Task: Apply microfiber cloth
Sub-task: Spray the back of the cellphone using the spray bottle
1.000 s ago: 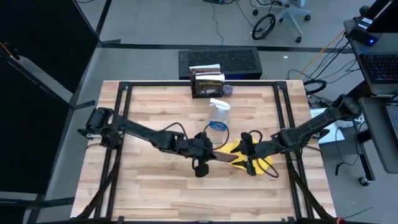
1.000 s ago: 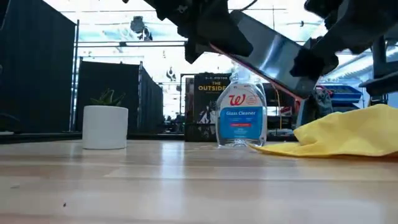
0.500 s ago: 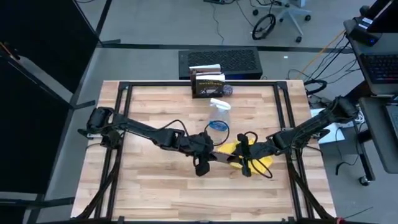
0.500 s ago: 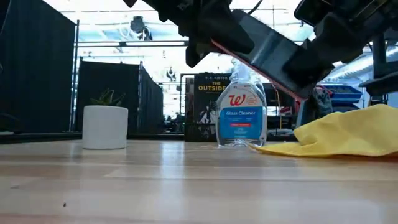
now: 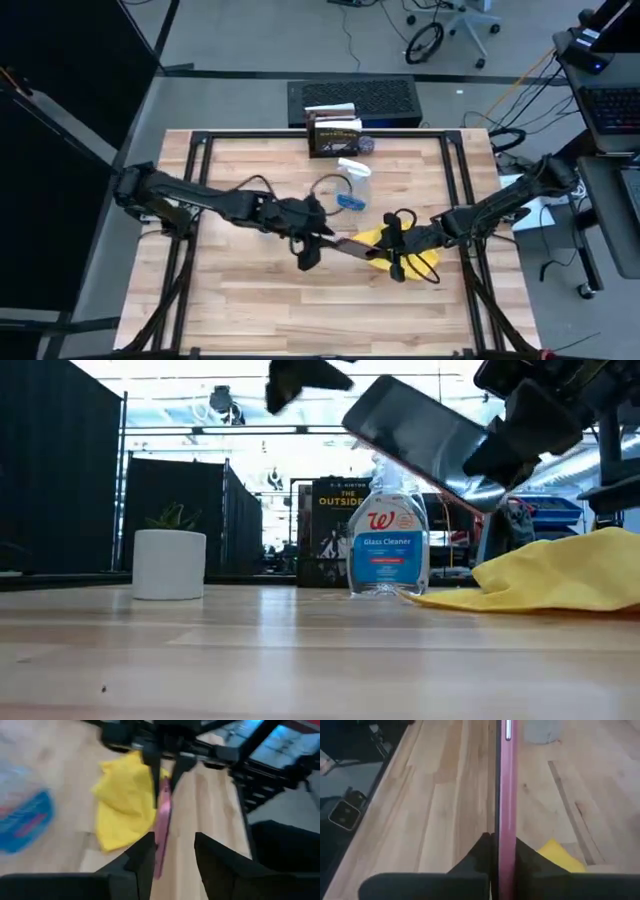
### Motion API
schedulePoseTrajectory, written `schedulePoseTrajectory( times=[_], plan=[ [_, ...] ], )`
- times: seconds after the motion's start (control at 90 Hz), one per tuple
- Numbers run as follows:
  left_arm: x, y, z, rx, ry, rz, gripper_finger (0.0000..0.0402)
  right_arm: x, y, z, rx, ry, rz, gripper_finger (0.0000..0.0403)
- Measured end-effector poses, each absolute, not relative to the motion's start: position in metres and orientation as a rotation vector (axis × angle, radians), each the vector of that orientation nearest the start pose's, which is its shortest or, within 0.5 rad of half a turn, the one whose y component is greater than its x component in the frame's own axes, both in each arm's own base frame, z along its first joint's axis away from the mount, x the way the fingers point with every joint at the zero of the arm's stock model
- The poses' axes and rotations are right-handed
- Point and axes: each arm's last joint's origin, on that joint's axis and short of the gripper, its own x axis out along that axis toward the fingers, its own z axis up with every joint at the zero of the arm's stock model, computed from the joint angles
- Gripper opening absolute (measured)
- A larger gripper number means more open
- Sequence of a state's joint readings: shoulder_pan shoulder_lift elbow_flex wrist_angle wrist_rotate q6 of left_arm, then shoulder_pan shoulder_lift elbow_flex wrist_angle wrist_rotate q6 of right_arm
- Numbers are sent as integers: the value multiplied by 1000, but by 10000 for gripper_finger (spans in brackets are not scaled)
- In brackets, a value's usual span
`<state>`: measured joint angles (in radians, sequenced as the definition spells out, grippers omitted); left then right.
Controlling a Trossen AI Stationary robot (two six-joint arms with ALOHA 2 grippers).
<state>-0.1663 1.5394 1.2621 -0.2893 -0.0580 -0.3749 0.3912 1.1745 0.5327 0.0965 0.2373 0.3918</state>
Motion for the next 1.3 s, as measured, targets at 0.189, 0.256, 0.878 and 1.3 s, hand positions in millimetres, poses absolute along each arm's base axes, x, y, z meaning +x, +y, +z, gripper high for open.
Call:
schedulePoseTrajectory(
  times=[0.189, 0.256, 0.878, 1.3],
  plan=[
    [324, -57, 323, -251, 539, 47, 122, 211, 78, 217, 227, 431, 18, 9],
    [322, -59, 327, -234, 524, 44, 122, 211, 77, 227, 239, 349, 15, 9],
    [320, -61, 329, -225, 511, 47, 122, 215, 67, 273, 393, -88, 34, 9],
    [320, -61, 329, -231, 511, 49, 122, 216, 64, 274, 457, -91, 28, 9]
  ],
)
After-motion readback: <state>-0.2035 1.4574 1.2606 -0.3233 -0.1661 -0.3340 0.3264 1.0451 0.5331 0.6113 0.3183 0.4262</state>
